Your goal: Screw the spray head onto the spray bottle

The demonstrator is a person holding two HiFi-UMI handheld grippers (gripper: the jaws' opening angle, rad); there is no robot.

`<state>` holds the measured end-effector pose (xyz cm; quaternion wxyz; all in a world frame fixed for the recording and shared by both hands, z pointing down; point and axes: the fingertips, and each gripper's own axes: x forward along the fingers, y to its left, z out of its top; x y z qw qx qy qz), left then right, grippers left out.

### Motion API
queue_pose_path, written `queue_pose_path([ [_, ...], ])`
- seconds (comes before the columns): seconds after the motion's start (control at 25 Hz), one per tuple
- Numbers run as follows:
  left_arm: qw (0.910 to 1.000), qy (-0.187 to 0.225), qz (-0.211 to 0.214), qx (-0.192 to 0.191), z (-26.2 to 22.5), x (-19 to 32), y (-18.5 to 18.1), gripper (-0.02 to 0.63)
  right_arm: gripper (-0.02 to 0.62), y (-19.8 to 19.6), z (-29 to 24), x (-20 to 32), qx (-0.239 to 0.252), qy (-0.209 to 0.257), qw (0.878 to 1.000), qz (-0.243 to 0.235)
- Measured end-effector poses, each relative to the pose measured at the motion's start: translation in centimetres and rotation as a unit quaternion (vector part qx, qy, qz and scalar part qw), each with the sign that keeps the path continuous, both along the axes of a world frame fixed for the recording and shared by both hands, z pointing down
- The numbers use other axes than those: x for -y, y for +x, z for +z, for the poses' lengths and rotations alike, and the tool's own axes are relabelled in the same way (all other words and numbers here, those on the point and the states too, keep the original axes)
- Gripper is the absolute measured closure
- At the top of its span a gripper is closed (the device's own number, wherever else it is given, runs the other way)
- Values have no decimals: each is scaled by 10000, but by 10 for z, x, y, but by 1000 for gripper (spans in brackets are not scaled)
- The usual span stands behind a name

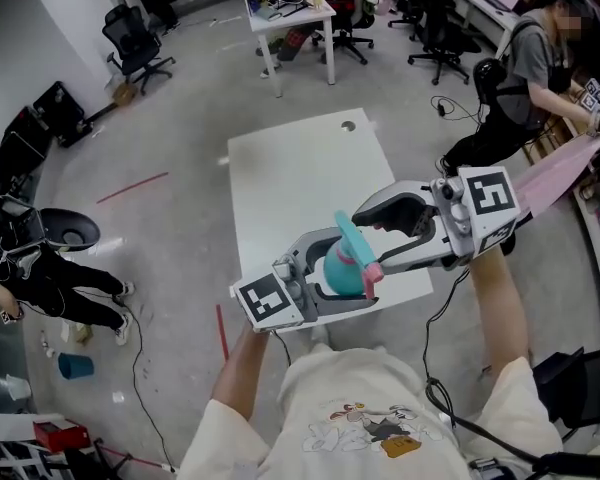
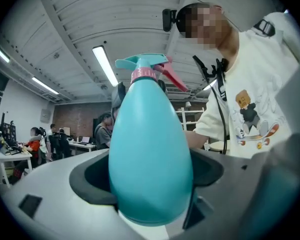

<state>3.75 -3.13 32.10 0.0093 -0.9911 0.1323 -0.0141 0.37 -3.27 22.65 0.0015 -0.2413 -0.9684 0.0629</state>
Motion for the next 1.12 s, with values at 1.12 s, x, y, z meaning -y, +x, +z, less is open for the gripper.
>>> queue_pose_path([
  [1.12,8723,-312,-4795,909,39,103,-57,181,460,-42,35,85,-608,27,8751,4802],
])
